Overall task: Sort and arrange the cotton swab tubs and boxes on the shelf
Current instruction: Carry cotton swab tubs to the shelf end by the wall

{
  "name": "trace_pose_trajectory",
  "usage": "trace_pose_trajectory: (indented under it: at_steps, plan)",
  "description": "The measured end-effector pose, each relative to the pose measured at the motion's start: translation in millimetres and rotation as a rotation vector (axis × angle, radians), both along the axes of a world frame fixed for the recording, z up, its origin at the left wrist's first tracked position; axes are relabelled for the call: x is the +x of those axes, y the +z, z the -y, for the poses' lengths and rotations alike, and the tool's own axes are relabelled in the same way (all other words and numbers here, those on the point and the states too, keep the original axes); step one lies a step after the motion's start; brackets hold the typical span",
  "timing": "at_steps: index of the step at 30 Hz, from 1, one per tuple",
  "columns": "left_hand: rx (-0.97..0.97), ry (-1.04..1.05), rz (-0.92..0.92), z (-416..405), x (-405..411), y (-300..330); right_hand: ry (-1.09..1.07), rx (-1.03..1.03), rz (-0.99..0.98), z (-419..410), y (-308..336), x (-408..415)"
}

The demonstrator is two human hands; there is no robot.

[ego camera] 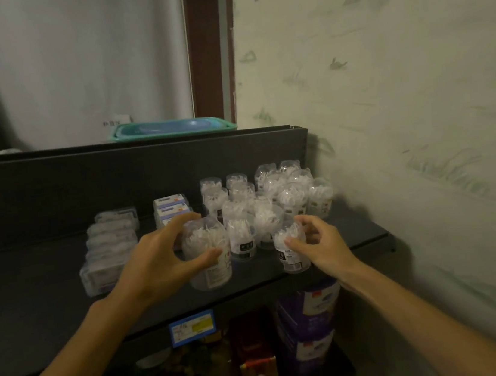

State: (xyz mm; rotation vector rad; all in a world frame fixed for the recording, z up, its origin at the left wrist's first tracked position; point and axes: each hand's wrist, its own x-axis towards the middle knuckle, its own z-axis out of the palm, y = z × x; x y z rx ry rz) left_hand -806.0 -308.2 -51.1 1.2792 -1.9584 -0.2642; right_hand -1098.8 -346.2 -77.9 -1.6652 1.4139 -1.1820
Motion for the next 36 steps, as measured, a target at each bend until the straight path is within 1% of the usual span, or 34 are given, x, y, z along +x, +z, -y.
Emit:
trace_pose_trajectory:
  at_steps: [5,8,11,14,17,19,22,23,28,36]
  plan:
    - [-0.042,-0.023,-0.024,3.1,12.5,7.5,0.030,-0.002,0.014,0.1,-1.5,3.6]
    - [-0.056,-0.025,-0.012,12.7,15.9,13.8,0.007,-0.011,0.032,-0.9,-3.4,4.0]
    - [-0.095,-0.051,-0.012,21.1,10.3,21.0,-0.055,-0.032,-0.031,0.2,-5.5,5.7]
    - [-0.102,-0.122,-0.020,28.1,3.1,20.6,-0.116,-0.083,-0.120,3.2,-6.0,6.1]
    - [-0.121,-0.185,-0.026,37.1,-6.1,23.1,-0.098,-0.079,-0.118,4.0,-6.1,2.2]
    - [-0.149,-0.192,-0.052,42.0,-14.0,28.1,-0.070,-0.078,-0.122,4.7,-5.6,-2.6]
    - [-0.167,-0.194,-0.171,42.5,-31.0,33.2,-0.051,-0.082,-0.147,7.1,-3.4,-16.2]
    - [-0.168,-0.199,-0.185,43.0,-38.0,34.7,-0.048,-0.090,-0.160,8.0,-0.8,-22.1]
    - [-0.211,-0.193,-0.157,52.4,-81.7,48.5,-0.016,-0.171,-0.210,22.7,16.0,-62.8]
    - [-0.112,-0.097,-0.138,79.5,-171.4,48.7,0.016,-0.267,-0.274,57.8,39.4,-140.9]
